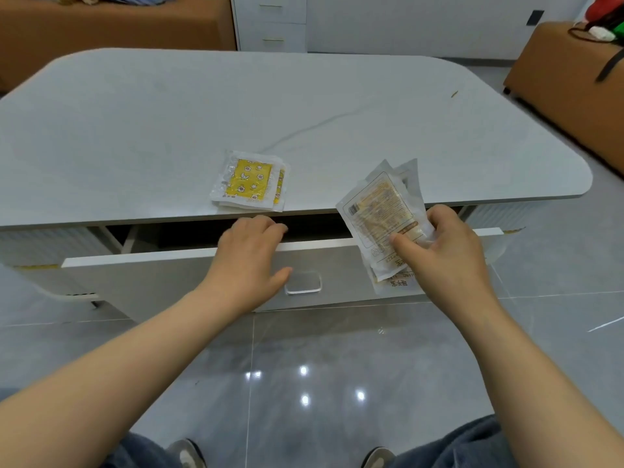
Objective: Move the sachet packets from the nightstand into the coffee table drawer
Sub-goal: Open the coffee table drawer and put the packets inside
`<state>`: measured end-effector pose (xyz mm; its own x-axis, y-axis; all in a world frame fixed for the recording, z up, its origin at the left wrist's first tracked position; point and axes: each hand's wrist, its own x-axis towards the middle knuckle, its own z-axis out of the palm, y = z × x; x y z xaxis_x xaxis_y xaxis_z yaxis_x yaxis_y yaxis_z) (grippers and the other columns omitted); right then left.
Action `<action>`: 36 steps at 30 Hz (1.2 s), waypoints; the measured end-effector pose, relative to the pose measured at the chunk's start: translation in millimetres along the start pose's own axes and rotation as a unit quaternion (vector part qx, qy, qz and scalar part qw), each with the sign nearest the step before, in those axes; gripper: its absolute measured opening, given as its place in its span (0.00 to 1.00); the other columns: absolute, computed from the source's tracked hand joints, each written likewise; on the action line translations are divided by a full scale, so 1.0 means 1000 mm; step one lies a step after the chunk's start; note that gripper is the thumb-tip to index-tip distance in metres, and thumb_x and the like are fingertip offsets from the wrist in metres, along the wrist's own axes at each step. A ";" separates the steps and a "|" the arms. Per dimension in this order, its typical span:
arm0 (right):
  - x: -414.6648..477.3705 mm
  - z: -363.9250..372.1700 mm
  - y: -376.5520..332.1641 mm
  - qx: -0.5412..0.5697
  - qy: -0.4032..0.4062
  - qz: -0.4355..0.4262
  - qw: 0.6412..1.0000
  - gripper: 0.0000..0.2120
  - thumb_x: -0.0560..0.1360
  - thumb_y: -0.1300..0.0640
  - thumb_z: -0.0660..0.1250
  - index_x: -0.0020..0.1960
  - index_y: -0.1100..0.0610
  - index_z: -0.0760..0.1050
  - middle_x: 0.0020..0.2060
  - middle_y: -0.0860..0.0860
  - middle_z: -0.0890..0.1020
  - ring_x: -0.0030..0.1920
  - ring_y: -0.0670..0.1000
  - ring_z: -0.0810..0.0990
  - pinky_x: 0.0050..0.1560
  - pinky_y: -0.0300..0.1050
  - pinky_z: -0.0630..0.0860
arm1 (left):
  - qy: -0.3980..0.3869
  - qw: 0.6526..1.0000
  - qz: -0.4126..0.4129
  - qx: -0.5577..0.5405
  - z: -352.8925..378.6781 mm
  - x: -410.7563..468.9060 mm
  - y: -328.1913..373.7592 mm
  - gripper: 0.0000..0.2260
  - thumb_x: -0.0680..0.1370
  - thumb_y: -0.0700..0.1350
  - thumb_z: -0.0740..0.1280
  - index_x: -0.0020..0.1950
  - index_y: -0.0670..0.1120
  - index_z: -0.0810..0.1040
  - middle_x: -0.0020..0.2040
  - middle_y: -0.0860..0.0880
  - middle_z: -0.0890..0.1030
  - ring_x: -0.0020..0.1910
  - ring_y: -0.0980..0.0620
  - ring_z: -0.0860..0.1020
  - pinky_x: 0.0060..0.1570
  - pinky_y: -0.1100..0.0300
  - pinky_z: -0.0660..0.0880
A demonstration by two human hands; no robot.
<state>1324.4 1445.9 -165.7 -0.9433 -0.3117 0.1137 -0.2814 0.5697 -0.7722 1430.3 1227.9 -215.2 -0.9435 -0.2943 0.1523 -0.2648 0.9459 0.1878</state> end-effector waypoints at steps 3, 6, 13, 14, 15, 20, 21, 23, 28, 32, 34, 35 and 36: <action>0.000 0.004 -0.002 0.003 -0.004 -0.001 1.000 0.08 0.72 0.56 0.69 0.44 0.57 0.71 0.38 0.48 0.79 0.40 0.47 0.78 0.33 0.43 0.73 | -0.082 0.992 -0.041 0.084 0.008 -0.003 -0.009 0.24 0.74 0.61 0.63 0.64 0.48 0.71 0.55 0.48 0.76 0.55 0.47 0.74 0.58 0.52 0.69; 0.000 0.006 -0.003 0.003 -0.005 -0.003 1.000 0.08 0.71 0.55 0.70 0.44 0.57 0.72 0.39 0.48 0.80 0.40 0.48 0.78 0.34 0.44 0.73 | -0.065 0.996 -0.056 -0.002 0.005 -0.005 -0.011 0.20 0.76 0.64 0.58 0.51 0.48 0.75 0.45 0.50 0.77 0.46 0.48 0.76 0.44 0.55 0.70; 0.005 0.008 0.000 -0.032 -0.047 0.007 0.998 0.10 0.71 0.55 0.71 0.48 0.54 0.72 0.41 0.45 0.79 0.41 0.45 0.79 0.36 0.45 0.77 | -0.215 0.951 -0.119 -0.185 0.003 -0.010 -0.012 0.25 0.71 0.69 0.62 0.33 0.47 0.67 0.30 0.52 0.70 0.32 0.52 0.70 0.34 0.58 0.65; 0.005 0.009 0.001 -0.037 -0.054 0.008 0.998 0.10 0.70 0.55 0.71 0.48 0.54 0.73 0.41 0.44 0.79 0.41 0.45 0.78 0.36 0.44 0.76 | -0.241 0.944 -0.117 -0.194 0.004 -0.011 -0.013 0.26 0.70 0.70 0.63 0.33 0.47 0.66 0.31 0.51 0.69 0.32 0.51 0.68 0.34 0.57 0.63; 0.005 0.010 0.001 -0.042 -0.063 0.009 0.997 0.10 0.70 0.55 0.71 0.49 0.54 0.73 0.41 0.44 0.79 0.41 0.44 0.78 0.35 0.43 0.75 | -0.264 0.936 -0.115 -0.202 0.004 -0.011 -0.013 0.26 0.69 0.70 0.64 0.34 0.48 0.65 0.32 0.50 0.68 0.32 0.51 0.67 0.35 0.57 0.62; 0.007 0.016 0.007 -0.058 -0.126 0.030 0.990 0.11 0.71 0.56 0.71 0.53 0.52 0.74 0.45 0.46 0.80 0.43 0.46 0.80 0.40 0.45 0.79 | -0.370 0.900 -0.094 -0.208 -0.002 -0.014 -0.009 0.27 0.66 0.70 0.68 0.31 0.48 0.63 0.30 0.50 0.64 0.33 0.51 0.64 0.35 0.57 0.60; 0.007 0.017 0.008 -0.061 -0.138 0.037 0.988 0.11 0.71 0.57 0.71 0.52 0.52 0.75 0.44 0.46 0.81 0.43 0.46 0.80 0.41 0.45 0.79 | -0.395 0.892 -0.092 -0.202 -0.002 -0.015 -0.008 0.28 0.65 0.71 0.68 0.30 0.49 0.62 0.29 0.50 0.65 0.32 0.50 0.65 0.35 0.57 0.61; 0.008 0.019 0.011 -0.061 -0.161 0.047 0.984 0.09 0.71 0.58 0.71 0.51 0.52 0.75 0.44 0.46 0.81 0.43 0.46 0.80 0.41 0.45 0.79 | -0.429 0.877 -0.089 -0.196 -0.001 -0.017 -0.004 0.28 0.65 0.71 0.68 0.29 0.48 0.63 0.28 0.49 0.68 0.32 0.49 0.67 0.36 0.58 0.65; 0.008 0.030 0.017 -0.096 -0.185 0.049 0.977 0.08 0.71 0.58 0.70 0.49 0.53 0.75 0.43 0.48 0.80 0.43 0.47 0.79 0.38 0.44 0.76 | -0.436 0.874 -0.086 -0.198 -0.005 -0.017 0.001 0.25 0.67 0.68 0.69 0.30 0.47 0.67 0.28 0.51 0.70 0.32 0.51 0.70 0.35 0.62 0.70; 0.007 0.040 0.019 -0.145 -0.207 0.043 0.966 0.09 0.72 0.60 0.68 0.50 0.53 0.74 0.44 0.49 0.79 0.44 0.50 0.78 0.40 0.46 0.77 | -0.439 0.866 -0.101 -0.217 -0.007 -0.016 0.002 0.24 0.67 0.66 0.71 0.29 0.47 0.70 0.29 0.52 0.72 0.33 0.52 0.73 0.35 0.63 0.74; 0.007 0.043 0.023 -0.159 -0.216 0.050 0.962 0.11 0.72 0.59 0.69 0.53 0.54 0.74 0.47 0.50 0.80 0.46 0.51 0.79 0.42 0.47 0.78 | -0.442 0.864 -0.102 -0.221 -0.008 -0.016 0.002 0.23 0.66 0.65 0.72 0.29 0.47 0.72 0.29 0.52 0.74 0.33 0.52 0.75 0.36 0.63 0.75; 0.008 0.044 0.024 -0.163 -0.217 0.057 0.961 0.13 0.71 0.59 0.71 0.55 0.54 0.75 0.49 0.51 0.80 0.49 0.52 0.79 0.45 0.48 0.78 | -0.443 0.861 -0.104 -0.226 -0.009 -0.016 0.001 0.22 0.67 0.64 0.72 0.30 0.47 0.74 0.31 0.51 0.76 0.33 0.52 0.76 0.36 0.63 0.76; 0.008 0.045 0.026 -0.164 -0.215 0.063 0.961 0.18 0.71 0.58 0.72 0.59 0.55 0.74 0.53 0.52 0.80 0.53 0.53 0.79 0.50 0.48 0.77 | -0.441 0.860 -0.107 -0.235 -0.012 -0.015 0.000 0.21 0.68 0.63 0.72 0.33 0.45 0.78 0.33 0.51 0.79 0.34 0.53 0.78 0.37 0.63 0.78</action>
<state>1317.4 1423.8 -213.0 -0.8339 -0.4689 -0.2912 -0.2759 0.8110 -0.5160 1446.8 1231.1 -205.8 -0.7226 -0.0411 -0.6901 -0.5370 0.6621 0.5228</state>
